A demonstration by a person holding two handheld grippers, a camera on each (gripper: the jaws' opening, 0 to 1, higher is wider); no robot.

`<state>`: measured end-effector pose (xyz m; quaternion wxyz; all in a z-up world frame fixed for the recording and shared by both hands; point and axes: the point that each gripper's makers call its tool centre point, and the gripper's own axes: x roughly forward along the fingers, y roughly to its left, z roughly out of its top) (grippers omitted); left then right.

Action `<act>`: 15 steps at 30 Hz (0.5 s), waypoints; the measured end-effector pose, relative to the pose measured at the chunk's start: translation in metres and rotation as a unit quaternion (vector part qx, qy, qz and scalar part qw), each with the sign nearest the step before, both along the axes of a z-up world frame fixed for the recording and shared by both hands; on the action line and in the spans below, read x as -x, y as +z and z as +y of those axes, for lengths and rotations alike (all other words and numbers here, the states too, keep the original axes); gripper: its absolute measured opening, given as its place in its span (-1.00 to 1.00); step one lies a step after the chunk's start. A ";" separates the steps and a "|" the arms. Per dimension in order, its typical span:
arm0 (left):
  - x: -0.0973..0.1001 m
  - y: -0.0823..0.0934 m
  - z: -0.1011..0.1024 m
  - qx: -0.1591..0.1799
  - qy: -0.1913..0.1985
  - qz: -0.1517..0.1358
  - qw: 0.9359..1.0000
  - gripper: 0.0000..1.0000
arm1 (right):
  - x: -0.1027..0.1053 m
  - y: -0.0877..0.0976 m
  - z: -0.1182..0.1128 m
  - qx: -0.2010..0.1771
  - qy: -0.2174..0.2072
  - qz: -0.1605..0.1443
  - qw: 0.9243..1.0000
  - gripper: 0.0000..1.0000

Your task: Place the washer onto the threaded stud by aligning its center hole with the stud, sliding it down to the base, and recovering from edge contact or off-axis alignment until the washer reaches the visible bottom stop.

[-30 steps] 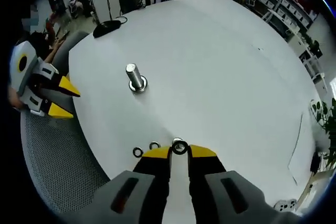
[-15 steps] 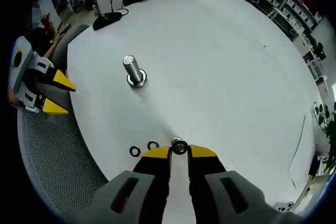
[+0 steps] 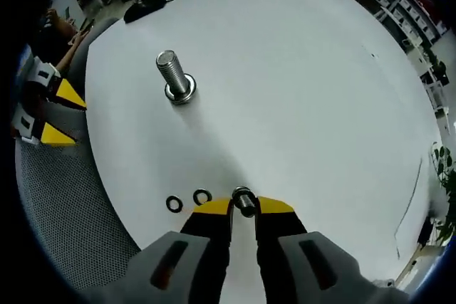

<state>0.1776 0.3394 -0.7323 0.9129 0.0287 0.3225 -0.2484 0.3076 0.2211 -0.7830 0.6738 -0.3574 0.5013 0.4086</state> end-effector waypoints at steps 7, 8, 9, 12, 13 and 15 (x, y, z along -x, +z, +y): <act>0.000 0.000 0.000 0.000 0.000 0.000 1.000 -0.64 | 0.001 -0.008 0.001 0.008 0.001 0.004 1.000 -0.71; 0.000 0.000 0.000 0.001 0.000 -0.001 1.000 -0.64 | 0.000 -0.008 0.000 0.008 0.000 0.004 1.000 -0.71; 0.000 0.000 0.000 0.000 0.000 -0.001 1.000 -0.64 | 0.000 -0.008 0.000 0.008 0.000 0.005 1.000 -0.71; 0.000 0.000 0.000 0.000 0.000 0.000 1.000 -0.64 | -0.001 -0.008 0.001 0.005 -0.004 0.006 1.000 -0.70; 0.000 0.000 0.000 0.000 0.000 -0.001 1.000 -0.64 | -0.001 -0.008 0.002 0.005 -0.004 0.006 1.000 -0.70; 0.000 0.000 0.000 0.000 0.000 0.000 1.000 -0.64 | 0.000 -0.008 0.002 0.004 -0.003 0.005 1.000 -0.70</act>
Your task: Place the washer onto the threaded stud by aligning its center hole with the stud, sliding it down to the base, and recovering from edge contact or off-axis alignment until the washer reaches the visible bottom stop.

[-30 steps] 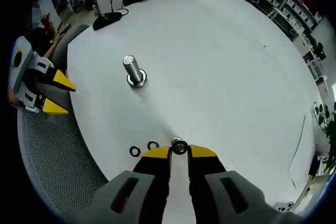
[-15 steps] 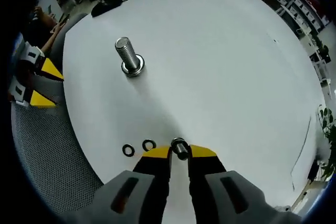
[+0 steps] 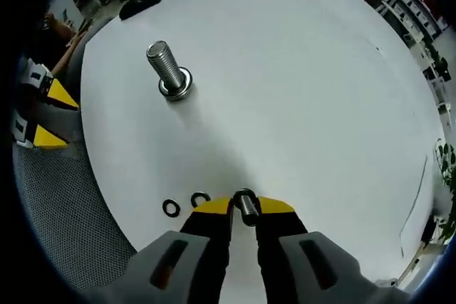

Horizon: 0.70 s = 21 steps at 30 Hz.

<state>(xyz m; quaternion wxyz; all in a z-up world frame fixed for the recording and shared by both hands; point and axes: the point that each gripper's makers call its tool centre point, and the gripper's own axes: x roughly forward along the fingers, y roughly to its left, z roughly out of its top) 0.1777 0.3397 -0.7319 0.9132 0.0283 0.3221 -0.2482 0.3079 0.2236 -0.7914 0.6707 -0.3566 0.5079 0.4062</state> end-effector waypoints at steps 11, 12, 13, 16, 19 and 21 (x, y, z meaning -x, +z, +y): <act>0.000 0.000 0.000 -0.001 0.000 -0.001 1.000 -0.64 | 0.004 0.000 -0.004 -0.001 0.003 -0.006 1.000 -0.59; 0.000 0.000 0.000 -0.001 0.000 -0.001 1.000 -0.64 | 0.004 0.001 -0.005 -0.002 0.001 -0.007 1.000 -0.59; 0.000 0.000 0.000 -0.001 0.000 -0.001 1.000 -0.64 | 0.004 0.003 -0.006 -0.006 -0.004 -0.010 1.000 -0.58; -0.001 0.000 0.000 0.000 0.000 -0.001 1.000 -0.65 | 0.007 0.008 -0.007 -0.016 -0.014 -0.014 1.000 -0.56; 0.000 0.000 0.000 0.001 0.000 -0.001 1.000 -0.65 | 0.009 0.010 -0.009 -0.022 -0.020 -0.017 0.999 -0.55; 0.000 0.001 0.001 0.001 0.001 -0.001 1.000 -0.65 | 0.014 0.011 -0.010 -0.026 -0.028 -0.014 0.999 -0.55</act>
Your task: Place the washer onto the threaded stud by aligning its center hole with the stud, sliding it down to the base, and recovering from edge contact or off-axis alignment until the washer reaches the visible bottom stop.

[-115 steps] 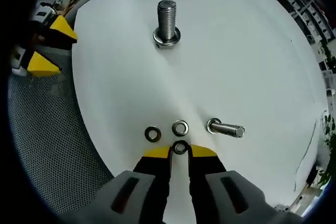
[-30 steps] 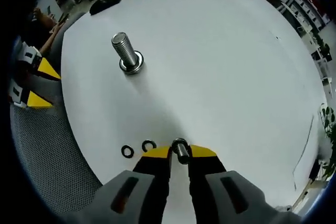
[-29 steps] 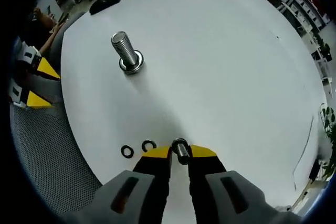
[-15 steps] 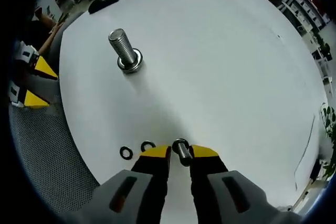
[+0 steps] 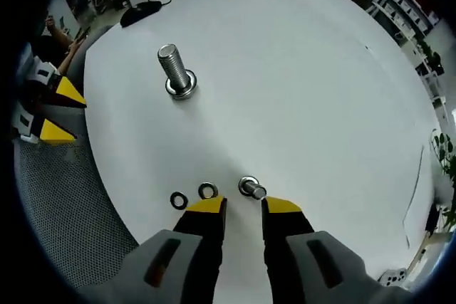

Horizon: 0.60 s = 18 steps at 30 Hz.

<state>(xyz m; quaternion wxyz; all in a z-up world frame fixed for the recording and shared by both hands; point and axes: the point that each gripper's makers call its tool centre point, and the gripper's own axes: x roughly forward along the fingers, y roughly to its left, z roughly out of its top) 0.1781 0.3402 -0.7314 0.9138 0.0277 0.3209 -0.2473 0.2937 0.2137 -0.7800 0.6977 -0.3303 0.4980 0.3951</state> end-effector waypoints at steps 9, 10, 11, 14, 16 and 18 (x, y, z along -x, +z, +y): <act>0.000 0.000 0.001 0.001 0.003 0.000 1.000 -0.64 | 0.033 -0.005 0.006 -0.019 0.000 0.015 1.000 -0.54; 0.000 0.000 0.001 0.000 0.003 0.000 1.000 -0.64 | 0.037 -0.005 0.008 -0.021 0.002 0.017 1.000 -0.54; 0.000 0.000 0.001 0.001 0.002 0.000 1.000 -0.64 | 0.038 -0.006 0.009 -0.022 0.003 0.018 1.000 -0.54; -0.001 0.000 0.001 0.000 0.004 -0.001 1.000 -0.64 | 0.044 -0.006 0.015 -0.027 0.016 0.020 0.999 -0.54; -0.001 0.000 0.002 0.000 0.005 -0.002 1.000 -0.64 | 0.045 -0.005 0.020 -0.036 0.022 0.020 0.999 -0.53; -0.001 0.001 0.002 0.000 0.005 -0.003 1.000 -0.64 | 0.046 -0.004 0.022 -0.037 0.024 0.021 0.999 -0.53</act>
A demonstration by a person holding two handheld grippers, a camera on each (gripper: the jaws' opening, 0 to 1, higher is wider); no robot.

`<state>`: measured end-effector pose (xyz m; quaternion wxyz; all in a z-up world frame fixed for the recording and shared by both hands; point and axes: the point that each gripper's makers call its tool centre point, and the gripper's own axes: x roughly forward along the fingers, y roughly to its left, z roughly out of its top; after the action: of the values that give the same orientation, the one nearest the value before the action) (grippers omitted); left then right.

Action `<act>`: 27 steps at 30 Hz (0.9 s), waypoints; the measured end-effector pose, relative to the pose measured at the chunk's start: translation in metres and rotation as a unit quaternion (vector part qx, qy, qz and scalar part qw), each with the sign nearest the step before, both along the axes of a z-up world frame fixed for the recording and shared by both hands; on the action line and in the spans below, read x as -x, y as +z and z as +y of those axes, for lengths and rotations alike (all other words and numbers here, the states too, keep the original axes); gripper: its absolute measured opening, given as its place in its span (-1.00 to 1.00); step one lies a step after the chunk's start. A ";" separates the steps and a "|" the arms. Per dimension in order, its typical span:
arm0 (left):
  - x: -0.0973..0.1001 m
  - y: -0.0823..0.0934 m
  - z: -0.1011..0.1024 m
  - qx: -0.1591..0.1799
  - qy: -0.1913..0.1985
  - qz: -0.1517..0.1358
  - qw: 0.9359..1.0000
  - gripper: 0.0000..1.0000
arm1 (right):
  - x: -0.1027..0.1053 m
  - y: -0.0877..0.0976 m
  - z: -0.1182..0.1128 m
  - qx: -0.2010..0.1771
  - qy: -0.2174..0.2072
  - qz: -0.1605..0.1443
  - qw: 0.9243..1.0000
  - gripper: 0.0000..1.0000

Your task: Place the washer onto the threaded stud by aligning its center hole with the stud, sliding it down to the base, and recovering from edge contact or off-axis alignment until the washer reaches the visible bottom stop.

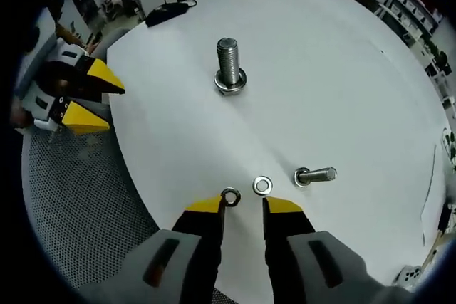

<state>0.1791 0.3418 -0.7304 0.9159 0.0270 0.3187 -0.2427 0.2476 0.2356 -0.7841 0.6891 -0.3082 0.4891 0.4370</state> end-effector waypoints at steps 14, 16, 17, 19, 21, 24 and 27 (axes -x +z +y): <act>-0.002 0.001 0.002 -0.003 0.005 -0.004 1.000 -0.65 | 0.009 0.000 0.008 -0.017 0.014 0.008 1.000 -0.52; -0.002 0.000 0.002 -0.004 0.005 -0.003 1.000 -0.65 | 0.010 -0.003 0.007 -0.011 0.018 0.009 1.000 -0.52; -0.001 0.000 0.002 -0.004 0.005 -0.002 1.000 -0.65 | 0.010 -0.003 0.007 -0.010 0.020 0.009 1.000 -0.52; -0.001 0.000 0.002 -0.004 0.004 -0.001 1.000 -0.65 | 0.010 -0.002 0.008 -0.010 0.022 0.010 1.000 -0.52; -0.001 0.000 0.002 -0.005 0.004 -0.001 1.000 -0.65 | 0.009 -0.003 0.009 -0.009 0.023 0.013 1.000 -0.53; -0.002 -0.001 0.003 -0.006 0.007 -0.001 1.000 -0.65 | 0.011 -0.006 0.008 -0.002 0.028 0.019 0.999 -0.54; -0.002 -0.001 0.004 -0.007 0.009 0.000 1.000 -0.65 | 0.013 -0.009 0.005 0.004 0.032 0.022 0.999 -0.55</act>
<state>0.1808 0.3454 -0.7314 0.9177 0.0302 0.3207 -0.2325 0.2347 0.2411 -0.7934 0.6624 -0.3167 0.4963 0.4633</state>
